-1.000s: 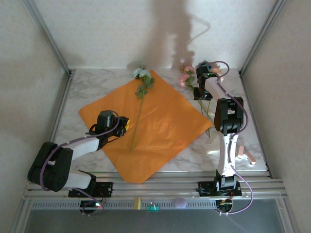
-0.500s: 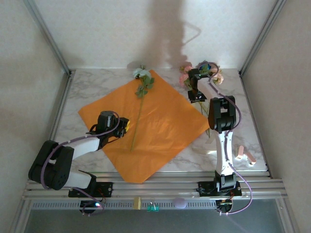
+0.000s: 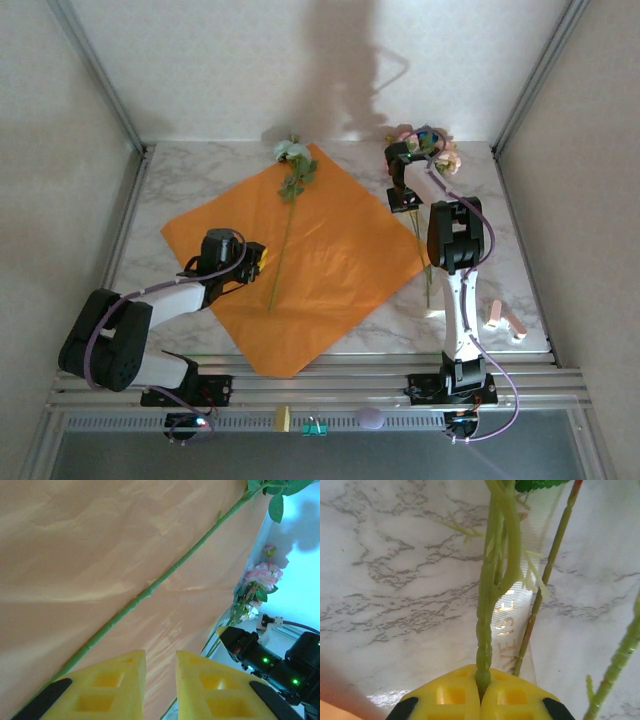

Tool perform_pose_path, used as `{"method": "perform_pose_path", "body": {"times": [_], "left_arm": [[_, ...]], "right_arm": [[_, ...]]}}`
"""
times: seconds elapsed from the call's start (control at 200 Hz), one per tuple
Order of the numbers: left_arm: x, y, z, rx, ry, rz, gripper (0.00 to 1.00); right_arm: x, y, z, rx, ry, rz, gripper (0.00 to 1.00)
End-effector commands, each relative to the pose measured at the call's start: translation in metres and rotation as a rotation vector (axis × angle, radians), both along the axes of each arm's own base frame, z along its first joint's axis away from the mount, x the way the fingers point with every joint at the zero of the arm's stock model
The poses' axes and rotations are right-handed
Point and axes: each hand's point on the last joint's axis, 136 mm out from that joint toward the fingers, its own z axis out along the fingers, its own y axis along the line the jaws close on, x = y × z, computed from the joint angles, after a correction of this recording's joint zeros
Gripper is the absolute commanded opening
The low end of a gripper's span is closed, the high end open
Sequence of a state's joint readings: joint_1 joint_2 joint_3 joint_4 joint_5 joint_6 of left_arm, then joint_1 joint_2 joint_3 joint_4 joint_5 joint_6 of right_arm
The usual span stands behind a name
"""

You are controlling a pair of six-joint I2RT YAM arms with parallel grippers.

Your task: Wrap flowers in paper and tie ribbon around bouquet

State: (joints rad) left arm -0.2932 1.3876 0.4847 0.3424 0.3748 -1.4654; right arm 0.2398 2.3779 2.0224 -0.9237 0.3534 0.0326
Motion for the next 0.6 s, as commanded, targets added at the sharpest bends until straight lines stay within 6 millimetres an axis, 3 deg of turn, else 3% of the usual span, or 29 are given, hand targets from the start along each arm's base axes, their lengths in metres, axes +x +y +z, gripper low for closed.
{"method": "perform_pose_path", "body": {"times": [0.0,0.165,0.245,0.315,0.385,0.43,0.591], "left_arm": [[-0.004,-0.004,-0.002,0.002,0.006,-0.028,0.22],[-0.006,-0.004,-0.004,0.005,0.011,-0.029,0.22],[-0.006,-0.004,-0.005,0.007,0.013,-0.029,0.22],[-0.006,-0.004,-0.005,0.008,0.011,-0.030,0.22],[-0.006,-0.003,-0.006,0.009,0.011,-0.029,0.22],[-0.006,-0.003,-0.007,0.011,0.014,-0.030,0.22],[-0.009,-0.003,-0.012,0.014,0.029,-0.032,0.22]], "right_arm": [[0.016,0.000,0.070,-0.060,-0.179,0.029,0.00],[0.020,0.000,0.146,-0.036,-0.360,0.018,0.00],[0.018,0.008,0.189,0.052,-0.454,0.001,0.00],[0.012,0.021,0.212,0.178,-0.501,-0.039,0.00],[0.004,0.050,0.227,0.390,-0.518,-0.065,0.00],[-0.002,0.080,0.231,0.569,-0.511,-0.083,0.00],[-0.019,0.186,0.221,0.967,-0.414,-0.086,0.00]]}}
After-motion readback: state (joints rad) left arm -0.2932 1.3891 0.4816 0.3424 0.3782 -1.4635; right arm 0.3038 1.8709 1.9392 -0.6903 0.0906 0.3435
